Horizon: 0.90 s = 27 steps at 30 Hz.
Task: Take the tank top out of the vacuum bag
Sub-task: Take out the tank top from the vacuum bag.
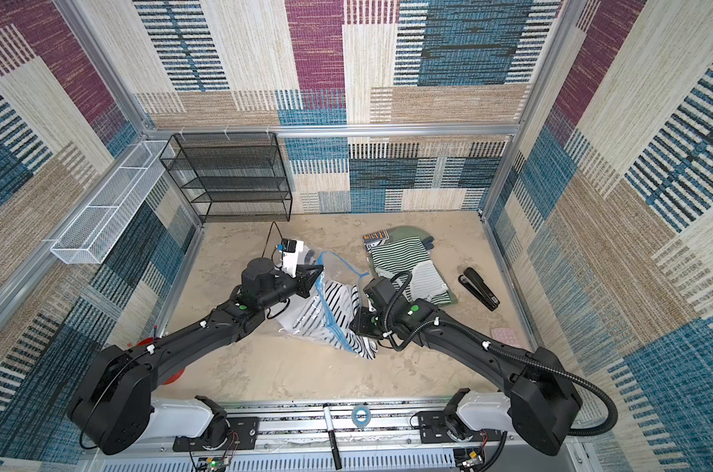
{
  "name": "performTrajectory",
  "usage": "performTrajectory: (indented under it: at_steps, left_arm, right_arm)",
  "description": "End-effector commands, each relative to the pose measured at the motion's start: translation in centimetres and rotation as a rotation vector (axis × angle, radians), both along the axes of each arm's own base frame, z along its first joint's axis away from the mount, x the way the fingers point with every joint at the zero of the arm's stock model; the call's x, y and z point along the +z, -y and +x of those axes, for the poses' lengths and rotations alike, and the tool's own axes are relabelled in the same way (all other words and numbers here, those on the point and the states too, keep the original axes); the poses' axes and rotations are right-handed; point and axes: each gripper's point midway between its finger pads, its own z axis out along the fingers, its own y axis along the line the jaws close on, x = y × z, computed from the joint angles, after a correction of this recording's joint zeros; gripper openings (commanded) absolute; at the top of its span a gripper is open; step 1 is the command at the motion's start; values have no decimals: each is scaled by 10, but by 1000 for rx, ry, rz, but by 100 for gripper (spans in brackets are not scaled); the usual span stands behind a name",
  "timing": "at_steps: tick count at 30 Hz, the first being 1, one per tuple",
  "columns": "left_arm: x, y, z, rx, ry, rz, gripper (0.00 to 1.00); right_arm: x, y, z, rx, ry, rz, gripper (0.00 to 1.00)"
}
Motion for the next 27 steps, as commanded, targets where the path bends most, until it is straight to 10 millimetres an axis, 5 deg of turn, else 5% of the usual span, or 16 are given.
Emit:
performTrajectory:
  at_steps: [1, 6, 12, 18, 27]
  left_arm:
    - [11, 1, 6, 10, 47, -22, 0]
    - [5, 0, 5, 12, 35, -19, 0]
    - [4, 2, 1, -7, 17, -50, 0]
    - [-2, -1, 0, 13, 0, -38, 0]
    - [-13, -12, 25, 135, -32, 25, 0]
  right_arm:
    - [1, 1, 2, -33, 10, 11, 36]
    - [-20, -10, 9, -20, -11, 0, 37]
    - [-43, 4, 22, -115, 20, -90, 43]
    - [-49, 2, 32, -140, 34, -96, 0]
    - [-8, -7, 28, -89, 76, -16, 0]
